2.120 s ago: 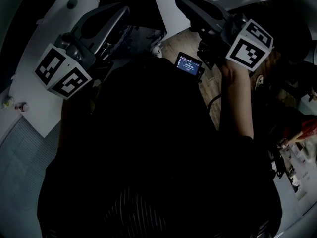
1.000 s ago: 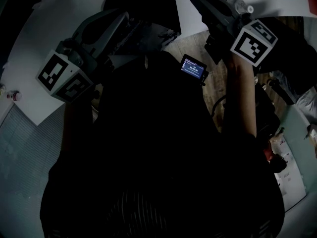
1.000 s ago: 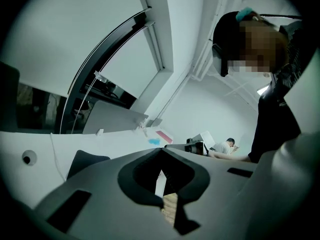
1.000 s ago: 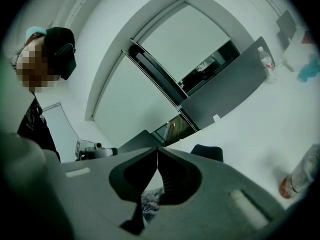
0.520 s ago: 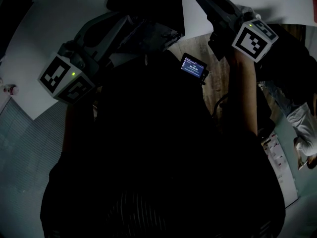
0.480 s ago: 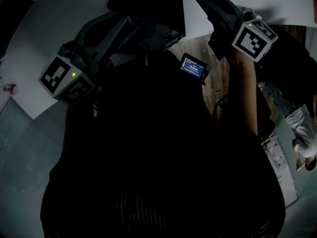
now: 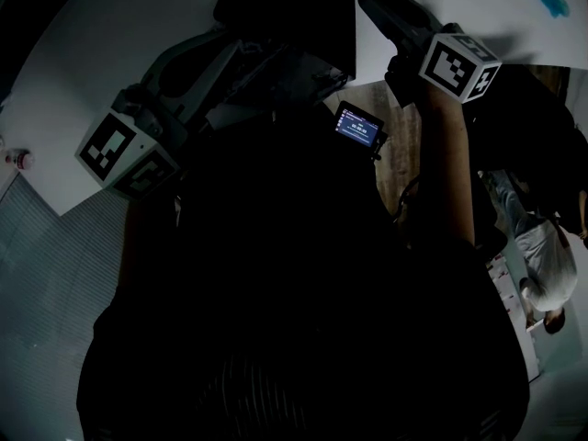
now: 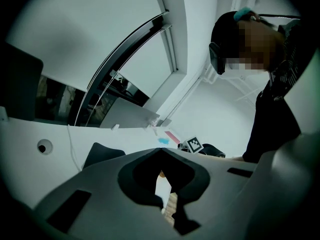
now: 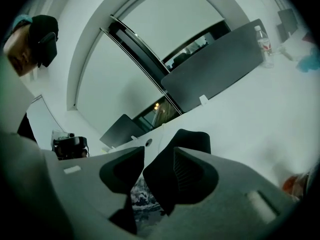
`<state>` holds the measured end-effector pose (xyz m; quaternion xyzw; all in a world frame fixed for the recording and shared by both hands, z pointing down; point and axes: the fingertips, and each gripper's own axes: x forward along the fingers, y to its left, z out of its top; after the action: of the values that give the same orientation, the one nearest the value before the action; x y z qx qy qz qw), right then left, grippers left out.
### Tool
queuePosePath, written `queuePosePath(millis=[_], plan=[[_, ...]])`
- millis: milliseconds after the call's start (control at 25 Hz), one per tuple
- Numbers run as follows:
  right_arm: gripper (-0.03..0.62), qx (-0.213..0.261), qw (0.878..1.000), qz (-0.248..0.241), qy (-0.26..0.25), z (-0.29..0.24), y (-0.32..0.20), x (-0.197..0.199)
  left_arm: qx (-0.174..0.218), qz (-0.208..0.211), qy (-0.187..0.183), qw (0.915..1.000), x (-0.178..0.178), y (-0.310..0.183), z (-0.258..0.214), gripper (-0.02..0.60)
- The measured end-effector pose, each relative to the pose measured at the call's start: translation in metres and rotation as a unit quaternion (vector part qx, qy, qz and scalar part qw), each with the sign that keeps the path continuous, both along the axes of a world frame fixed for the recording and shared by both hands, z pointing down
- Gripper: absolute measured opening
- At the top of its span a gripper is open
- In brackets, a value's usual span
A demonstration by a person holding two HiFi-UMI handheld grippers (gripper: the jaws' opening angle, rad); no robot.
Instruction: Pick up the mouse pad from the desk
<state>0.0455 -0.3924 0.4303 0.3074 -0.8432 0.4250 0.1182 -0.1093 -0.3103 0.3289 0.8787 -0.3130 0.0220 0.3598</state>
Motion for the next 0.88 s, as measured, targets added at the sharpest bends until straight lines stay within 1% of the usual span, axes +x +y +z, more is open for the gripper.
queuePosePath(millis=[120,320,400,680,880], plan=[[0.184,-0.009,1.000,0.012,0.014,0.013,0.000,0.009,-0.001,0.003,0.000,1.0000,0.001,0.001,0.000,0.006],[0.232,-0.038,0.998,0.012,0.049,0.047,-0.002,0.018,-0.014,-0.009,-0.002,0.9999,-0.003,0.002,0.004,0.008],[0.242,-0.049,0.996,0.015,0.070,0.060,-0.002,0.024,-0.018,-0.013,-0.002,0.9998,-0.004,0.001,0.005,0.006],[0.273,-0.089,0.988,0.021,0.121,0.111,0.004,0.044,-0.030,-0.027,-0.006,0.9992,-0.009,0.003,0.011,0.007],[0.298,-0.101,0.981,0.014,0.164,0.136,0.007,0.053,-0.040,-0.034,-0.008,0.9986,-0.012,0.006,0.015,0.008]])
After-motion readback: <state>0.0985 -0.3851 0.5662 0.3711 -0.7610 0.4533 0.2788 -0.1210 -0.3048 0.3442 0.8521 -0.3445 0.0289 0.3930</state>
